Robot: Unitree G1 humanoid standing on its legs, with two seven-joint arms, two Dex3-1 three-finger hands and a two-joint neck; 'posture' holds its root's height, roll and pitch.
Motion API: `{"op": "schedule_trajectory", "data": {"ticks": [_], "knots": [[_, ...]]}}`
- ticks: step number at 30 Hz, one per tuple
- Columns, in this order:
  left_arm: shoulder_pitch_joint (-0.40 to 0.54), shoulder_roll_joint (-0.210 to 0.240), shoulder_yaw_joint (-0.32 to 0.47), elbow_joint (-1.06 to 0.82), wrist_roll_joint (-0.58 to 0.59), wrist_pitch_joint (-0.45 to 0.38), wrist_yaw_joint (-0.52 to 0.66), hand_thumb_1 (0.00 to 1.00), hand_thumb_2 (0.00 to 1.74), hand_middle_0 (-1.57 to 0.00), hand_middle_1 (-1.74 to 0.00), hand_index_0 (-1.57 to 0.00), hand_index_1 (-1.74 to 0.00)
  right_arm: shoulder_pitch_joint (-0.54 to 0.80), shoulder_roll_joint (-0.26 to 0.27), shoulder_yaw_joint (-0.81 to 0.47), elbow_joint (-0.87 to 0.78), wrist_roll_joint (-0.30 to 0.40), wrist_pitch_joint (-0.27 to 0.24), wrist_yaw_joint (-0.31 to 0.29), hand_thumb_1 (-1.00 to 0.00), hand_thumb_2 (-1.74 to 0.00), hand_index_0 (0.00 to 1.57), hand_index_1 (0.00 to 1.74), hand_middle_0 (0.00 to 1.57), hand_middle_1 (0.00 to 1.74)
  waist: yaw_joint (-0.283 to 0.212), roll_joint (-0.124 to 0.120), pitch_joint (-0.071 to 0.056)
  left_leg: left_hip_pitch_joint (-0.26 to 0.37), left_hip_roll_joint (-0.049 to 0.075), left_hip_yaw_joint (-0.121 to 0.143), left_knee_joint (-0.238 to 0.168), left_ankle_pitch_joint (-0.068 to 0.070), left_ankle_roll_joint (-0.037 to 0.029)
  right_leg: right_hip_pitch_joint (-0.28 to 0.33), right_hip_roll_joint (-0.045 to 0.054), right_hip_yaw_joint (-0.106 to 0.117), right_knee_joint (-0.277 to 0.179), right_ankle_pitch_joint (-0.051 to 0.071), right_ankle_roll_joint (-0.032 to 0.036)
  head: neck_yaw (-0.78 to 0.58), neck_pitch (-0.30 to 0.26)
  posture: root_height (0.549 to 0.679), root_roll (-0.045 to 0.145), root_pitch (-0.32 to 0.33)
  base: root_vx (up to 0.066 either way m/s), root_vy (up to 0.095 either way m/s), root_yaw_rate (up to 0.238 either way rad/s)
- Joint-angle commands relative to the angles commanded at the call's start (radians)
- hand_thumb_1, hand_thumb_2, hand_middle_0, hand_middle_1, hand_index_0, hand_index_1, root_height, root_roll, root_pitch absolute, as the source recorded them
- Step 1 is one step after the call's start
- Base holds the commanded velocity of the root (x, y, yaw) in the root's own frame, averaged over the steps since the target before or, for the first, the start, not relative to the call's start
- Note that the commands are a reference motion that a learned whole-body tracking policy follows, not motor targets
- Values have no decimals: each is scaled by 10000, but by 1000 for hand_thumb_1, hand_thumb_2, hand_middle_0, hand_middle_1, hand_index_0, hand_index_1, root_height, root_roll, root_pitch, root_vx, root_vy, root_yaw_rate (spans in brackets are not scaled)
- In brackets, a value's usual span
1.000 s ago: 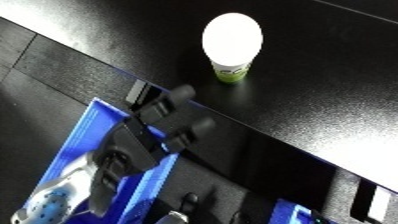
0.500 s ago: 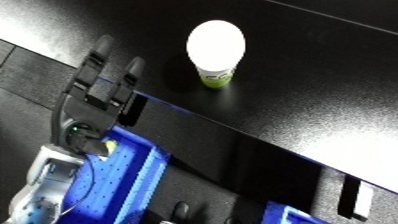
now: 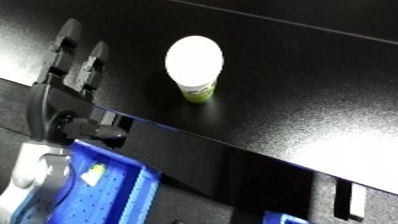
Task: Pick up the object and place it into the box
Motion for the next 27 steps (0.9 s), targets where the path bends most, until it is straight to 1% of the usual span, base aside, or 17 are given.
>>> {"op": "schedule_trajectory", "data": {"ticks": [6, 13, 20, 27], "knots": [[-646, 190, -407, 165, 529, 376, 228, 0, 0, 0, 0, 0, 0, -74, 4, 62, 13, 28, 43, -50, 0, 0, 0, 0, 0, 0, -197, -8, 56, -90, 73, 96, 153, -62, 11, -146, 30, 113, 59, 39, 22, -104, 77, 639, 19, -55, 21, -1, -71], [-1356, 313, -852, 646, 957, 838, 495, 0, 0, 0, 0, 0, 0, -212, -29, 91, -10, 48, 94, -99, 0, 0, 0, 0, 0, 0, -442, -12, 166, -261, 129, 198, 401, -158, 44, -375, 102, 263, 158, 79, 21, -249, 207, 636, 19, -52, 16, -1, -76], [-2010, 451, -1258, 1325, 1323, 1212, 632, 0, 0, 0, 0, 0, 0, -336, -86, 138, -38, 21, 120, -104, 0, 0, 0, 0, 0, 0, -671, -48, 282, -417, 196, 320, 697, -288, 64, -548, 184, 386, 227, 115, 19, -453, 310, 634, 19, -49, 19, 1, -87], [-2540, 502, -1600, 2224, 1666, 1417, 824, 0, 0, 0, 0, 0, 0, -325, -156, 217, -143, 3, 123, -105, 0, 0, 0, 0, 0, 0, -907, -107, 386, -585, 237, 434, 1025, -452, 117, -746, 259, 507, 364, 104, 11, -744, 594, 630, 20, -46, 20, 19, -80]]}}
